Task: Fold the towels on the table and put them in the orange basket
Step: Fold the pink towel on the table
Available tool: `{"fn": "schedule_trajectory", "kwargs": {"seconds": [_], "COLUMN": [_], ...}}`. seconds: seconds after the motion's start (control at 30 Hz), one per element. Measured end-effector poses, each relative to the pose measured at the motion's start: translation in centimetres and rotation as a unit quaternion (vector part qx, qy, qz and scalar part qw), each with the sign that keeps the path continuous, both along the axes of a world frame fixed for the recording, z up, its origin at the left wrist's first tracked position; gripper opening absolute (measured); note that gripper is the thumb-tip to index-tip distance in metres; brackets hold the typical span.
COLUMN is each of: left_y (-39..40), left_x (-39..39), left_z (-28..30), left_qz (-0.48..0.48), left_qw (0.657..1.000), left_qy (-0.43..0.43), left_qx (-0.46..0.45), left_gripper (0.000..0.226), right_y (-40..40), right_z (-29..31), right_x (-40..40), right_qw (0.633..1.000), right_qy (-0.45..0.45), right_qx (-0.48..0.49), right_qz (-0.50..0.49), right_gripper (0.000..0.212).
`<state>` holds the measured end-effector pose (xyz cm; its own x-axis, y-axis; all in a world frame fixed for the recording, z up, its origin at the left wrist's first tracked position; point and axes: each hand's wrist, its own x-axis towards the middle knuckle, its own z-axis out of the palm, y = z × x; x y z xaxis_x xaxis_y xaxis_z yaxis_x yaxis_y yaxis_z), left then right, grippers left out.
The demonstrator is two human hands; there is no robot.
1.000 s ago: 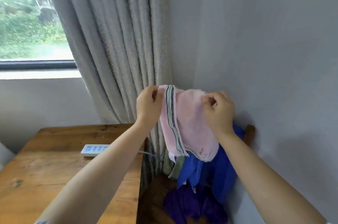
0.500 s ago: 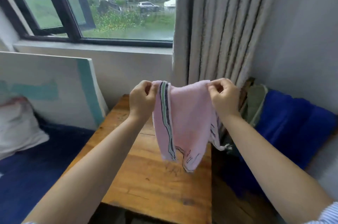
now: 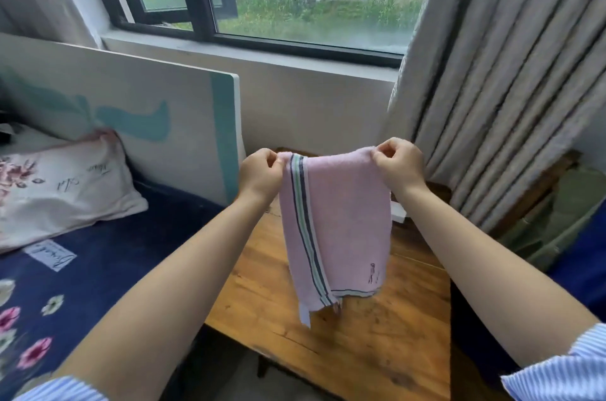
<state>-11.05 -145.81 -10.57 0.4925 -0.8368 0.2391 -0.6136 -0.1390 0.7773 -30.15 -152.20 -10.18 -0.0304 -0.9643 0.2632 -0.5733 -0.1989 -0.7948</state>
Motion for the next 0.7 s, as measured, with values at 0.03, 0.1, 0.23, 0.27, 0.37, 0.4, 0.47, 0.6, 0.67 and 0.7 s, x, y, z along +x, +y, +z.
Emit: {"fn": "schedule_trajectory", "kwargs": {"seconds": [0.03,0.1,0.23,0.27,0.37,0.4,0.47,0.6,0.67,0.7], "left_y": [-0.9,-2.7,-5.9,-6.8,-9.0,-9.4,-9.7,-9.7,-8.9,-8.4], "left_x": [0.6,1.6,3.7,4.6,7.5,8.4,10.1,12.6,12.9,13.0], "left_z": [0.3,0.9,0.8,0.1,-2.8,-4.2,-7.3,-14.2,-17.0,-18.2], "left_qz": [-0.001,-0.011,-0.017,-0.016,-0.028,-0.037,-0.039,-0.042,-0.054,-0.065], "left_qw": [1.000,0.996,0.992,0.993,0.995,0.993,0.985,0.950,0.919,0.900], "left_qy": [0.011,0.035,0.065,0.075,0.092,0.094,0.094,0.085,0.069,0.059], "left_qx": [-0.026,-0.078,-0.107,-0.089,0.013,0.055,0.136,0.298,0.386,0.427], "left_gripper": [0.029,0.027,0.020,0.018,0.017,0.018,0.022,0.035,0.039,0.040], "right_y": [-1.1,-3.2,-6.0,-6.6,-7.6,-7.5,-7.2,-5.1,-3.4,-2.4], "right_z": [0.3,0.9,0.7,0.2,-2.9,-4.3,-7.6,-14.8,-18.1,-19.6], "right_x": [0.8,2.1,4.3,5.0,7.2,7.9,9.2,11.5,12.3,12.8], "right_qw": [1.000,0.998,0.990,0.989,0.991,0.992,0.992,0.971,0.956,0.947], "right_qy": [-0.002,-0.012,-0.013,-0.004,0.034,0.047,0.067,0.159,0.193,0.207], "right_qx": [-0.020,-0.062,-0.134,-0.139,-0.100,-0.079,-0.027,0.123,0.183,0.213], "right_qz": [0.001,0.004,0.035,0.046,0.079,0.090,0.105,0.127,0.126,0.121], "right_gripper": [0.018,0.017,0.017,0.017,0.018,0.018,0.019,0.023,0.024,0.025]}}
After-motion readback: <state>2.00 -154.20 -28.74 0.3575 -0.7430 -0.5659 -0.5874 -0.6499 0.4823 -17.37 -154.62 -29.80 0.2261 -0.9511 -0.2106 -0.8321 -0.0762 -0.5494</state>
